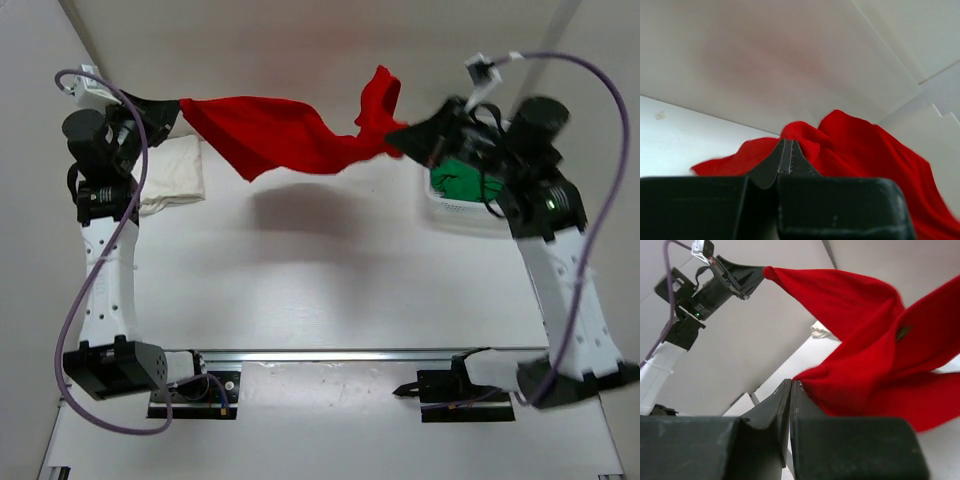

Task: Fold and stack the t-shirts
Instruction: Flatten out the tshirt

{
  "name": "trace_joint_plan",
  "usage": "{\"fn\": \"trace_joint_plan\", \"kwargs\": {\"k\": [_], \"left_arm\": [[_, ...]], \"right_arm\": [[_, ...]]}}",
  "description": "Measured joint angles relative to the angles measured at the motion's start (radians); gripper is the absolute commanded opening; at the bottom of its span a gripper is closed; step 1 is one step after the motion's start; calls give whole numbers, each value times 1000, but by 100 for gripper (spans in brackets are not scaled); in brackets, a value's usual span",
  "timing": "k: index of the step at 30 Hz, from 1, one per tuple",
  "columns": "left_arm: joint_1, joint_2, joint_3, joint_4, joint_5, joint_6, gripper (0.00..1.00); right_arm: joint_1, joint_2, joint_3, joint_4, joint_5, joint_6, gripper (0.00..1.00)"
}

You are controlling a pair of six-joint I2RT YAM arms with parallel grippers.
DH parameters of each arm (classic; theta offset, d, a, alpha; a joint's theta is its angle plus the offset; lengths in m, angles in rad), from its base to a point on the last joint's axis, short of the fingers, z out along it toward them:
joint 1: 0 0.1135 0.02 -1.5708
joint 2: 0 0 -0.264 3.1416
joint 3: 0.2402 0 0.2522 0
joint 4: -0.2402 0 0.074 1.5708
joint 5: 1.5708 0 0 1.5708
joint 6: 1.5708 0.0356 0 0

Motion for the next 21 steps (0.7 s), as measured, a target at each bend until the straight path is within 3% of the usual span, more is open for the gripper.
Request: {"fn": "trace_joint_plan", "kwargs": {"k": [6,11,13,17,18,19,21], "left_arm": [[-23,-176,-301,84,-111,63,0],[-48,-261,-670,160,-195,81,0],[-32,-275,-844,210,-198,40,4],[36,-277,-1128,258,-204,-43,37],[66,-271,-1168,256,-193,-64,61],[111,-266,-1194,264,-178,-89,67],[191,-262,-1205,266,-156,-121,66]], "right_arm": [[-112,-329,-485,108,-18,5,1],[-195,-313,-883,247,-5,12,0],[-195,-236,-1100,341,21,41,0],[-211,-47,-1382,447,50,121,0],[-217,-4,-1395,449,56,129,0],[-222,31,-1394,465,61,134,0],[-225,58,-1374,502,83,137,11]]}}
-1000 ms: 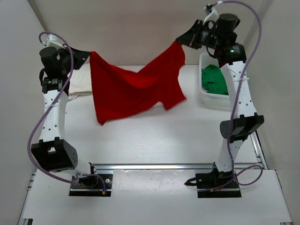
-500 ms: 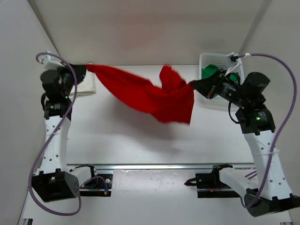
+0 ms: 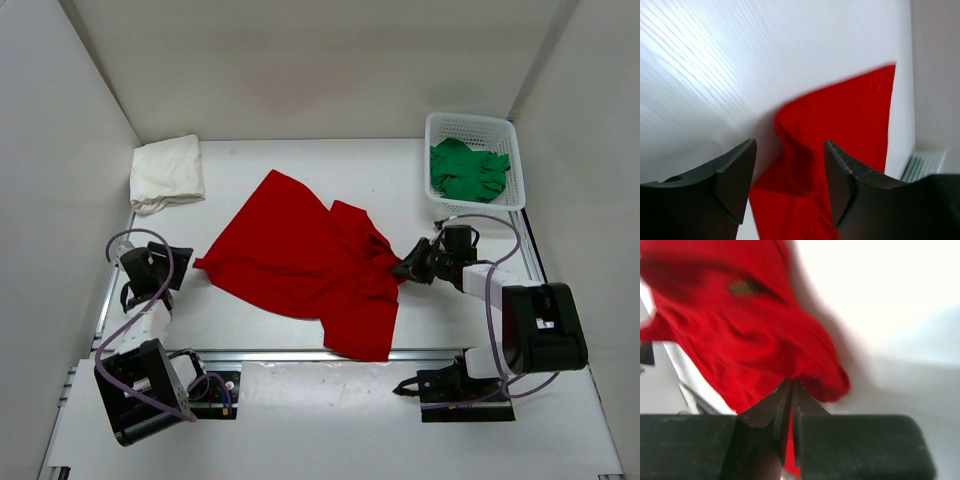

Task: Fold and stack the t-shirts
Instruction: Flatten out the tshirt

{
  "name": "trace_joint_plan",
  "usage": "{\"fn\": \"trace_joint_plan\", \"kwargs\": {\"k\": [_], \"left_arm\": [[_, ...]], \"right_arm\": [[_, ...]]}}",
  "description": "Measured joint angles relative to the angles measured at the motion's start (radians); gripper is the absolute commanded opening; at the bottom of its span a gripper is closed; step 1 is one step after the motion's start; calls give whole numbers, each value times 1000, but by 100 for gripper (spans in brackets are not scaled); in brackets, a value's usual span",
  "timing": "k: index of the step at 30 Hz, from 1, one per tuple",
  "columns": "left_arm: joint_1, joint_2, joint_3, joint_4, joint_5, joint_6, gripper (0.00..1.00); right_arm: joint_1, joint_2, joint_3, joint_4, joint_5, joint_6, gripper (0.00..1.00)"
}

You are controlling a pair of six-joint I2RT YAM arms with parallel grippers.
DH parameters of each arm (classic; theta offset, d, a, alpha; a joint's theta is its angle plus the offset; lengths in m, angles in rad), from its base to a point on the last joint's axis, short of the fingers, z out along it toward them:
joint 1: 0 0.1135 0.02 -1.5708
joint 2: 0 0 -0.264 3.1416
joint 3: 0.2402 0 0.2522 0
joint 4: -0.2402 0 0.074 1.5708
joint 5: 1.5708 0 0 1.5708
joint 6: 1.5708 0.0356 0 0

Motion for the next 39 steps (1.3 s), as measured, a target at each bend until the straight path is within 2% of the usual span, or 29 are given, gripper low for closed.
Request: {"fn": "trace_joint_plan", "kwargs": {"k": [1,2,3,6,9,10,12,15,18,20,22,24,29,33,37,39], "left_arm": [[29,0,3,7,-7,-8,62],[40,-4,12,11,-14,-12,47],[31,-10,23,9,-19,-12,42],[-18,-47,74,-13,-31,21,35],[-61,-56,151,-26,-52,71,34],[-74,-59,169,-26,-60,85,32],[-115,-61,188,-23,-68,114,35],[-238,-35,198,-24,-109,145,36],[-480,49,230,-22,-187,180,37],[-623,154,283,-18,-187,194,36],[-681,262,332,-5,-158,193,36],[-688,359,360,21,-138,188,38],[-668,554,423,28,-87,167,39],[-623,729,545,35,-45,145,39],[-568,903,742,31,3,126,39],[-546,990,868,4,20,126,35]], "right_arm": [[-2,0,15,16,11,2,14],[-4,-2,36,34,24,1,18],[-6,-2,64,46,37,0,24],[-5,-2,171,37,101,-18,39],[18,-19,245,21,208,-66,43],[35,-35,245,13,241,-80,42],[101,-90,214,-5,301,-106,25],[197,-134,155,-16,305,-124,12],[238,-74,132,-32,298,-136,9],[243,4,138,-35,295,-142,8],[237,98,163,-44,283,-143,5],[220,187,220,-56,248,-139,4],[167,452,534,-87,235,-146,0],[135,692,893,-146,229,-164,0],[105,900,1271,-284,231,-198,0],[91,953,1400,-341,234,-218,3]]}}
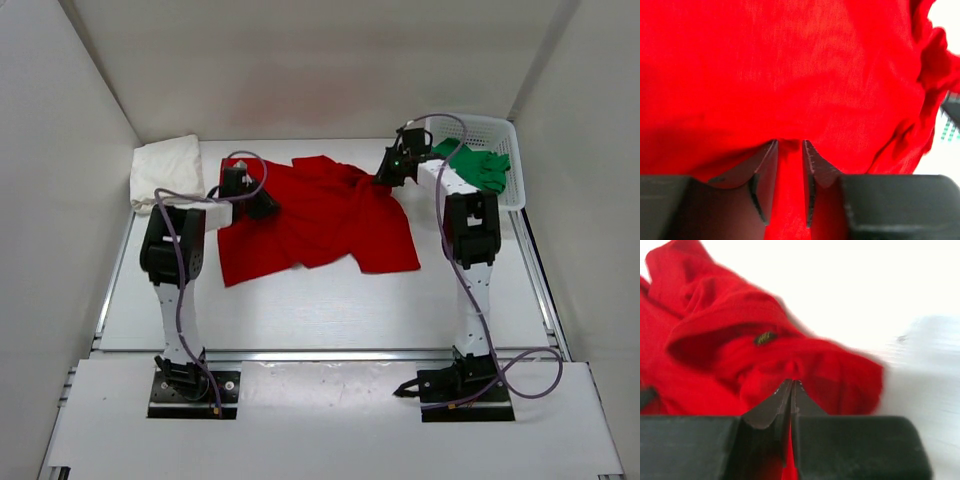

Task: Fold and stack the t-shirts
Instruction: Flatten out the tshirt

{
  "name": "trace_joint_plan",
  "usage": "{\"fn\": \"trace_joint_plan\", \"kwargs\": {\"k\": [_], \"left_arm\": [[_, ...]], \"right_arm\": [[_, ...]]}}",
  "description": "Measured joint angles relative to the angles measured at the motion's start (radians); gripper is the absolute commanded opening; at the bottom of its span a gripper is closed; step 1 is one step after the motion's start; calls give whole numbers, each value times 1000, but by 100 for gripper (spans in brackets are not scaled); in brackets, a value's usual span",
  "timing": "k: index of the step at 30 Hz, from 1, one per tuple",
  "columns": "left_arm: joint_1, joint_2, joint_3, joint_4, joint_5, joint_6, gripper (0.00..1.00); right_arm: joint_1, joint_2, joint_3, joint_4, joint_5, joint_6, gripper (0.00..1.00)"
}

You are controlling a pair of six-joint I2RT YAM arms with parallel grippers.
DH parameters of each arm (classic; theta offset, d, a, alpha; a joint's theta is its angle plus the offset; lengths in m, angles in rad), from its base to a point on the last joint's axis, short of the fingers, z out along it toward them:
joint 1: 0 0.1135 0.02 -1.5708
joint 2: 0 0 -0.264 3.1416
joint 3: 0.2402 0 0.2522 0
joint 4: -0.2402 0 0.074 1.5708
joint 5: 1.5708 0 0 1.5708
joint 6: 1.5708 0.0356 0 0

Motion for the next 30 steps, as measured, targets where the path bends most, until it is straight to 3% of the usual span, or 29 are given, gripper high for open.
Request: {"fn": "trace_joint_plan", "kwargs": {"k": [3,7,11,13,15,18,20,24,27,30], "left_arm": [[22,105,159,-31,23,10,34],[21,56,122,-54,-2,27,33],[-34,-118,20,-80,-37,46,25],[-61,-234,-43,-60,-37,47,10],[-71,-378,-148,-26,-33,35,5],[-23,-616,-372,-13,-47,34,20],[32,-750,-501,-50,-69,39,23],[204,-952,-705,-147,-72,39,38],[309,-1013,-772,-227,-75,40,48],[337,-1019,-805,-259,-72,39,60]], "right_arm": [[-9,-25,40,-61,6,-23,21],[0,-220,-137,-56,31,-44,42],[45,-544,-418,24,42,-38,48],[74,-718,-566,86,49,-27,47],[109,-863,-711,154,52,-17,48],[161,-1018,-929,229,55,1,48],[187,-1077,-1062,241,54,11,47],[239,-1165,-1273,225,60,36,48],[270,-1252,-1360,226,61,59,48],[288,-1312,-1391,238,58,73,49]]}}
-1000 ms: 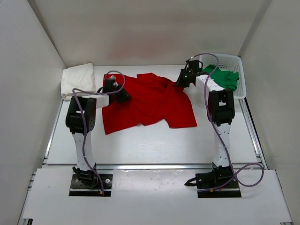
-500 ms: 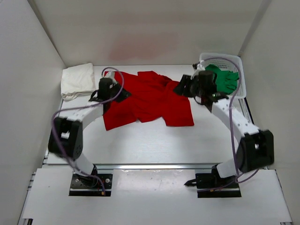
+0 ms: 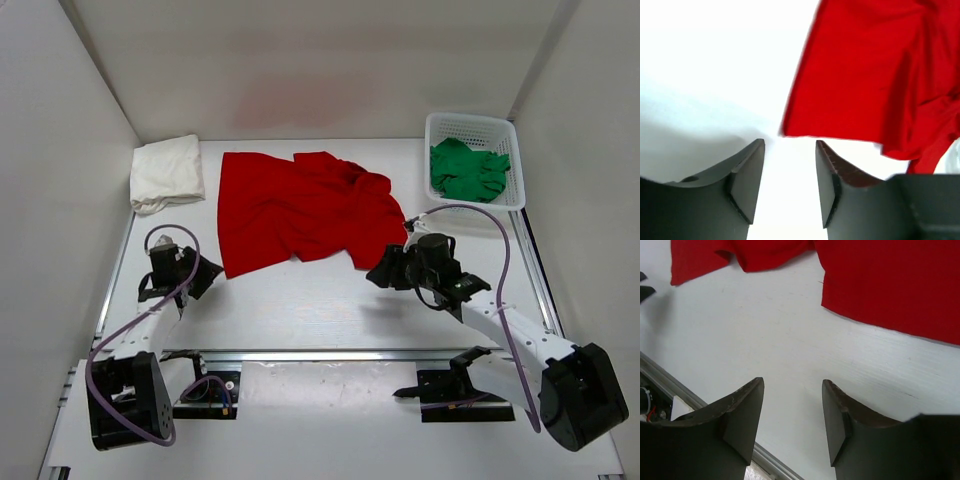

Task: Fold and stack the t-shirts
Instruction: Flatten out the tshirt

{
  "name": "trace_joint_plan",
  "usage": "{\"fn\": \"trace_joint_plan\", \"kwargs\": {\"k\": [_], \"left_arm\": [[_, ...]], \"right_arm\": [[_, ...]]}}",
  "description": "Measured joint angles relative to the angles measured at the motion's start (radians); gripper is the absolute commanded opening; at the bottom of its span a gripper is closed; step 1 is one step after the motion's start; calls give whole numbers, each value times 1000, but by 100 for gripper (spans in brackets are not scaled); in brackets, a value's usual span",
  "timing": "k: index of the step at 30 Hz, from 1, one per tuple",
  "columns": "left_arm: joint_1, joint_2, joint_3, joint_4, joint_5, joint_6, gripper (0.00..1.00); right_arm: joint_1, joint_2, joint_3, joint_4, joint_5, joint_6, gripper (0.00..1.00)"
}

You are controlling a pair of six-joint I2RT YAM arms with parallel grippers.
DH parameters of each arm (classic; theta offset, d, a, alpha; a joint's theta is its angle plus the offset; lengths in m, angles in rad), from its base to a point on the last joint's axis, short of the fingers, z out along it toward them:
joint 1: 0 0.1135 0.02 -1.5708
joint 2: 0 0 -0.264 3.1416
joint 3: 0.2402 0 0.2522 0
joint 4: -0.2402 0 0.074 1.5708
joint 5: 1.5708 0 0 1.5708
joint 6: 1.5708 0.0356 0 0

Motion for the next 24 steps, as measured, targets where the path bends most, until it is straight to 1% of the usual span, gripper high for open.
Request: {"fn": "trace_joint_plan", "kwargs": {"k": [1,2,3,4,6,7,10,12,14,17,19,20,24], "left_arm": [[2,1,-11,-3,2,-5,60],[2,4,-25,1,2,-13,58],[1,11,-38,2,2,-21,53],[-6,22,-48,4,0,-32,52],[-40,48,-64,14,-10,-63,52],[-66,55,-65,31,-12,-79,48],[-122,83,-72,80,-31,-135,44],[-132,108,-77,122,-39,-177,37],[-134,146,-78,169,-51,-216,35],[-133,176,-79,224,-71,-261,37],[-132,176,-86,246,-87,-282,46],[-132,176,-87,256,-93,-286,46],[-132,178,-87,271,-111,-298,53]], "right_arm": [[3,-12,-6,11,1,5,48],[3,-23,-14,25,1,8,49],[3,-32,-22,38,1,11,48],[3,-37,-26,44,0,13,48],[3,-42,-37,59,-1,16,48],[3,-43,-43,63,-1,17,48],[2,-60,-66,74,-4,24,48],[1,-77,-72,74,-4,27,48],[-6,-90,-73,77,-7,27,48],[-27,-102,-74,83,-18,27,49],[-38,-102,-74,84,-22,26,49],[-41,-102,-74,84,-24,26,49],[-47,-100,-74,90,-36,26,49]]}}
